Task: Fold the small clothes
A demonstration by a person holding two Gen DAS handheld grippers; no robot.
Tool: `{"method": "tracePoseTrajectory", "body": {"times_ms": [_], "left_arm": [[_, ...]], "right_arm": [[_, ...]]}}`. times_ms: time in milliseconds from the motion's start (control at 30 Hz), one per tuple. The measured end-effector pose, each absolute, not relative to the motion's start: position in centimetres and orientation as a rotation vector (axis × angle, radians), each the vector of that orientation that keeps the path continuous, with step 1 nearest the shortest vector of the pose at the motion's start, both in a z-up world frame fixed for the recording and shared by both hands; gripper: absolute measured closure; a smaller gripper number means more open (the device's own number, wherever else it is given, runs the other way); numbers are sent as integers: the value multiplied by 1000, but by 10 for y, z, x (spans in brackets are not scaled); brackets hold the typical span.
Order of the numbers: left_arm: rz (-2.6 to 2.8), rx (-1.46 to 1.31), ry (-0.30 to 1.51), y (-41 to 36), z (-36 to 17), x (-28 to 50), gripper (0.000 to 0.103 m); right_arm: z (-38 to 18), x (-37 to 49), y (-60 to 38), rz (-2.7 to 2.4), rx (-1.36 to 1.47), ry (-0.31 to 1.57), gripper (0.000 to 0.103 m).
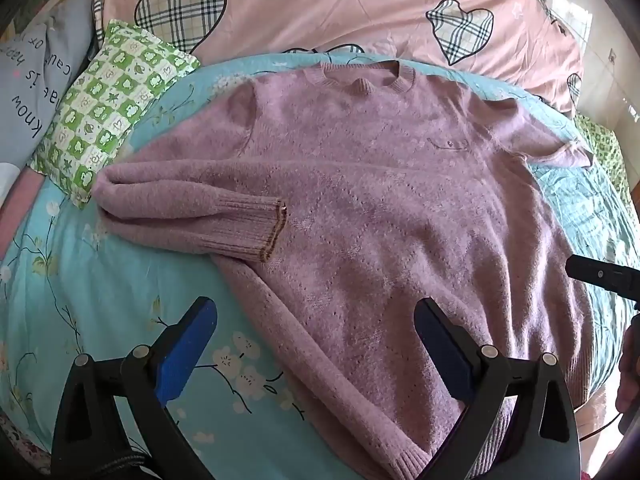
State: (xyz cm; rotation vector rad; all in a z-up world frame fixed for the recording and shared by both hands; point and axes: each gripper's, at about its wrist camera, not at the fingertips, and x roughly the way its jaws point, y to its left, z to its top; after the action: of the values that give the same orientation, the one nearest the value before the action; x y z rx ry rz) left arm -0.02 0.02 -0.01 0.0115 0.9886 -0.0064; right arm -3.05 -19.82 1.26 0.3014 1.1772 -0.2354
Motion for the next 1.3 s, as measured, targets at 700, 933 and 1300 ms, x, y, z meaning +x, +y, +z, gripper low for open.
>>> {"method": "tracePoseTrajectory", "body": {"times_ms": [700,933,1300], "left_arm": [[-15,14,990,10,-4,4,4],[-13,16,996,3,-4,9,4],[-30,20,1016,-4,-7,21,4]], "right_arm": [[13,-31,-202,-226,330,1172,11],[14,-30,-205,-235,338,1169,11],[13,-27,-218,-254,362,1167,11]]}}
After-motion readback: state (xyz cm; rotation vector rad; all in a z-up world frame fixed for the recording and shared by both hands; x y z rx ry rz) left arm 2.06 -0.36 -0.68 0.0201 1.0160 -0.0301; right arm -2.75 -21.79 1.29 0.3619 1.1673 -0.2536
